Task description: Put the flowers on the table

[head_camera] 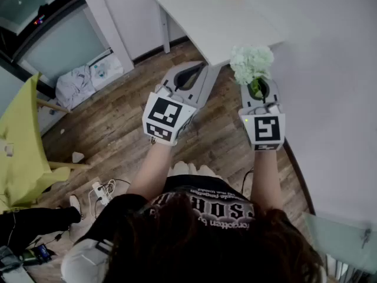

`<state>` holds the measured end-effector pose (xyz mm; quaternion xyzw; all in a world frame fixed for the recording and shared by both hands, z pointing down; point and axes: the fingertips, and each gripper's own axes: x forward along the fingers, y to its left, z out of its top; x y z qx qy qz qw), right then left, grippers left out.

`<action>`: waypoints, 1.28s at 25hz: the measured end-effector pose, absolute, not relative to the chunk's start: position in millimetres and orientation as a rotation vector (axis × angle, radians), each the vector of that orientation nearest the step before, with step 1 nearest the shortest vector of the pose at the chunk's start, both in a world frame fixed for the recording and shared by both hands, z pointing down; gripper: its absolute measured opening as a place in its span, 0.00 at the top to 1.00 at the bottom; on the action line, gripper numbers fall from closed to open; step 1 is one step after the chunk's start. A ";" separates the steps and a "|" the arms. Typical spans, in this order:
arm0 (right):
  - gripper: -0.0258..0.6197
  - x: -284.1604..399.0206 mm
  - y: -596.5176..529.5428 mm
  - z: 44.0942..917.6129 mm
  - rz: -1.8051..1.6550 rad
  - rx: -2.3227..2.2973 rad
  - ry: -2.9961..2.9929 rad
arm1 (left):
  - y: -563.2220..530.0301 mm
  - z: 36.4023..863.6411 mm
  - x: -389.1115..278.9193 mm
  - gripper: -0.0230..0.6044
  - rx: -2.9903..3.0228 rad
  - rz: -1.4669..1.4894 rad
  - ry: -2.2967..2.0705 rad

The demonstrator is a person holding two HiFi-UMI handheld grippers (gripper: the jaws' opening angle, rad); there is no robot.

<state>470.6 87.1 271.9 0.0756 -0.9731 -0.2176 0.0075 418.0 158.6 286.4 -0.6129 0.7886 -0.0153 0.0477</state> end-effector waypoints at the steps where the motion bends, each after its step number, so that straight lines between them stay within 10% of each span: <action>1: 0.88 469.1 86.6 272.9 -0.691 0.230 -3.040 | 158.2 287.1 416.4 0.96 -1.870 -0.046 2.404; 32: 0.88 366.7 60.8 303.5 -0.560 0.285 -3.041 | 157.2 312.8 314.6 0.96 -1.912 -0.075 2.400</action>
